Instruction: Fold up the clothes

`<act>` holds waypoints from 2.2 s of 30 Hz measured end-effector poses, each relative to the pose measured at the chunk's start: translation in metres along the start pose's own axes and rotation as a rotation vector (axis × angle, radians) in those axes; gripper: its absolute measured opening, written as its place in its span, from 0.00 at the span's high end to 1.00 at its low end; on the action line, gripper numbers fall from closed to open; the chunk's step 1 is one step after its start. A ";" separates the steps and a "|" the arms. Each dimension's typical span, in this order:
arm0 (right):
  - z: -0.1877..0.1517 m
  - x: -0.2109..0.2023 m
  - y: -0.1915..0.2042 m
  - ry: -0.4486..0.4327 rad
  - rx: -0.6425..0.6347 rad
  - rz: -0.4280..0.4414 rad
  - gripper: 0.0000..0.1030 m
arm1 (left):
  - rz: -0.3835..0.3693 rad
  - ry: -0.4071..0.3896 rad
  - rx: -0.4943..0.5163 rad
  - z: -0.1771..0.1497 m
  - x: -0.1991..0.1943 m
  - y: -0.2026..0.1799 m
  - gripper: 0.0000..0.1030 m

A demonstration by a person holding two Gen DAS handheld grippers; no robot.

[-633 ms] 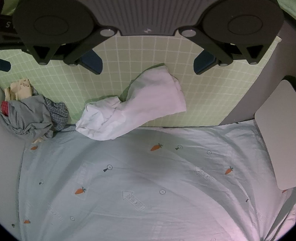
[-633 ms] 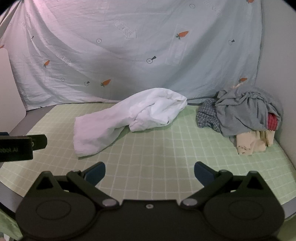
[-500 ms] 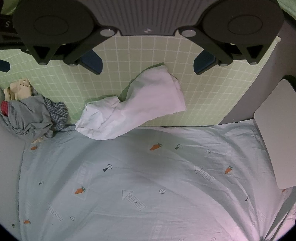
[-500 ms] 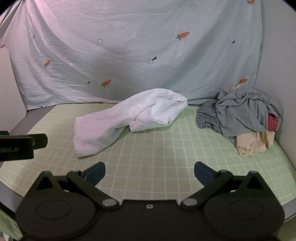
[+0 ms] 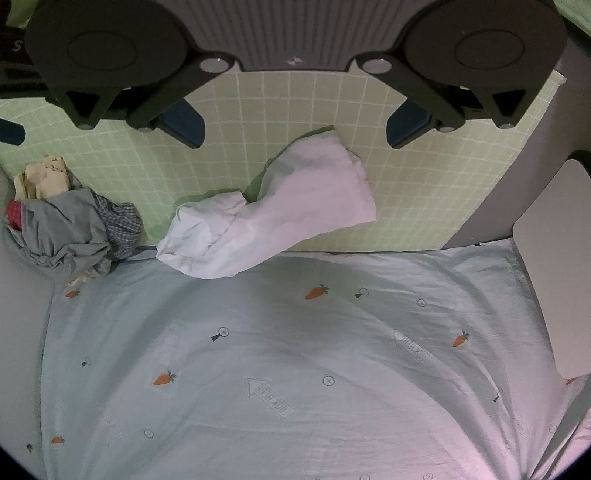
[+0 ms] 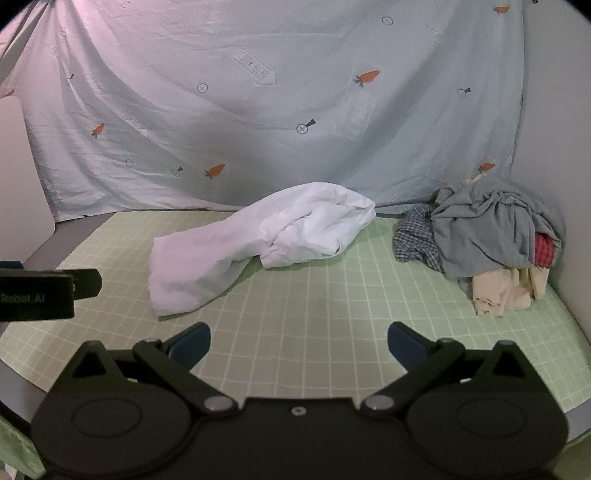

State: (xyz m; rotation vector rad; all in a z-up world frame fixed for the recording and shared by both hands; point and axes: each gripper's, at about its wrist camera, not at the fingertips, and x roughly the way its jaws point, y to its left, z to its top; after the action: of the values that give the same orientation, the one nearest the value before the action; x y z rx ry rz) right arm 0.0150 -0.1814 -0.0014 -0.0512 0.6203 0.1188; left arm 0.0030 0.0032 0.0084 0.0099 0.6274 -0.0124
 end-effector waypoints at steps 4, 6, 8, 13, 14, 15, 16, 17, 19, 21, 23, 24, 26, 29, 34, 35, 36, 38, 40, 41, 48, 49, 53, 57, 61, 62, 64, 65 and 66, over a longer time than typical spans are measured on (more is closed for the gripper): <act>-0.002 -0.002 0.000 -0.008 -0.001 0.003 0.00 | -0.004 0.001 0.001 0.000 0.001 0.000 0.00; -0.002 -0.002 0.000 -0.008 -0.001 0.004 0.00 | -0.003 0.000 -0.002 -0.005 -0.001 -0.001 0.00; -0.002 -0.002 -0.001 -0.009 -0.001 0.005 0.00 | -0.003 0.004 -0.004 -0.005 0.000 -0.001 0.00; 0.000 -0.002 0.001 -0.008 0.005 0.002 0.00 | -0.010 0.009 -0.008 -0.006 0.000 -0.002 0.00; -0.001 -0.002 0.001 -0.009 0.006 0.002 0.00 | -0.011 0.010 -0.009 -0.007 0.000 -0.001 0.00; -0.003 -0.002 0.001 -0.011 0.006 0.003 0.00 | -0.013 0.010 -0.010 -0.007 0.000 -0.001 0.00; -0.003 -0.002 0.002 -0.012 0.005 0.004 0.00 | -0.019 0.012 -0.007 -0.007 0.000 -0.001 0.00; -0.001 -0.001 0.002 -0.012 0.004 0.005 0.00 | -0.019 0.011 -0.007 -0.007 0.000 -0.001 0.00; 0.001 -0.001 0.002 -0.013 0.003 0.006 0.00 | -0.020 0.009 -0.008 -0.009 0.000 -0.001 0.00; -0.005 -0.003 0.003 -0.019 0.000 0.005 0.00 | -0.021 0.008 -0.009 -0.010 0.000 0.000 0.00; -0.005 -0.002 0.004 -0.019 -0.002 0.004 0.00 | -0.027 0.007 -0.013 -0.010 0.001 0.001 0.00; -0.005 -0.001 0.004 -0.019 -0.003 0.003 0.00 | -0.031 0.007 -0.015 -0.011 0.001 0.001 0.00; -0.007 -0.002 0.005 -0.022 -0.005 0.004 0.00 | -0.035 0.008 -0.018 -0.011 0.002 0.002 0.00; -0.008 -0.001 0.006 -0.025 -0.006 0.004 0.00 | -0.034 0.009 -0.016 -0.011 0.003 0.003 0.00; -0.010 0.001 0.007 -0.029 -0.010 -0.002 0.00 | -0.004 0.005 -0.008 -0.010 0.007 0.002 0.00; -0.010 0.003 0.006 -0.029 -0.014 -0.003 0.00 | -0.001 0.007 -0.010 -0.010 0.009 0.002 0.00; -0.009 0.004 0.005 -0.031 -0.017 -0.008 0.00 | -0.008 0.016 -0.013 -0.010 0.011 0.002 0.00; -0.008 0.006 0.002 -0.038 -0.024 -0.021 0.00 | -0.018 0.021 -0.024 -0.009 0.016 -0.001 0.00; -0.005 0.007 -0.004 -0.050 -0.030 -0.035 0.00 | -0.011 0.017 -0.019 -0.010 0.021 -0.005 0.00; -0.003 0.009 -0.007 -0.056 -0.032 -0.041 0.00 | -0.009 0.011 -0.012 -0.010 0.024 -0.008 0.00; 0.015 0.038 -0.032 -0.062 -0.017 -0.039 0.00 | -0.018 0.006 -0.034 -0.001 0.052 -0.020 0.00; 0.018 0.043 -0.035 -0.064 -0.015 -0.037 0.00 | -0.014 0.009 -0.043 0.002 0.056 -0.022 0.00; 0.032 0.067 -0.050 -0.063 0.013 -0.007 0.00 | -0.002 0.030 -0.073 0.015 0.071 -0.026 0.00; 0.047 0.090 -0.062 -0.080 0.046 0.065 0.00 | 0.002 0.077 -0.130 0.025 0.089 -0.024 0.00; 0.055 0.123 -0.062 -0.056 0.035 0.083 0.00 | 0.021 0.139 -0.194 0.021 0.118 -0.016 0.03; 0.055 0.133 -0.061 -0.042 0.026 0.077 0.00 | 0.030 0.165 -0.212 0.019 0.127 -0.012 0.05; 0.058 0.151 -0.057 -0.011 0.003 0.043 0.00 | 0.016 0.221 -0.249 0.017 0.143 -0.003 0.18; 0.060 0.160 -0.056 0.002 0.004 0.028 0.00 | 0.004 0.249 -0.269 0.016 0.152 0.005 0.21; 0.062 0.168 -0.056 0.009 0.015 0.021 0.00 | 0.011 0.258 -0.268 0.017 0.161 0.011 0.24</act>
State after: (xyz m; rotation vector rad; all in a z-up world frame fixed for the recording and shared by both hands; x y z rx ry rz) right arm 0.1933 -0.2160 -0.0487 -0.0309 0.6303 0.1341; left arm 0.1435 0.0127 -0.0724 -0.2477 0.8828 0.0847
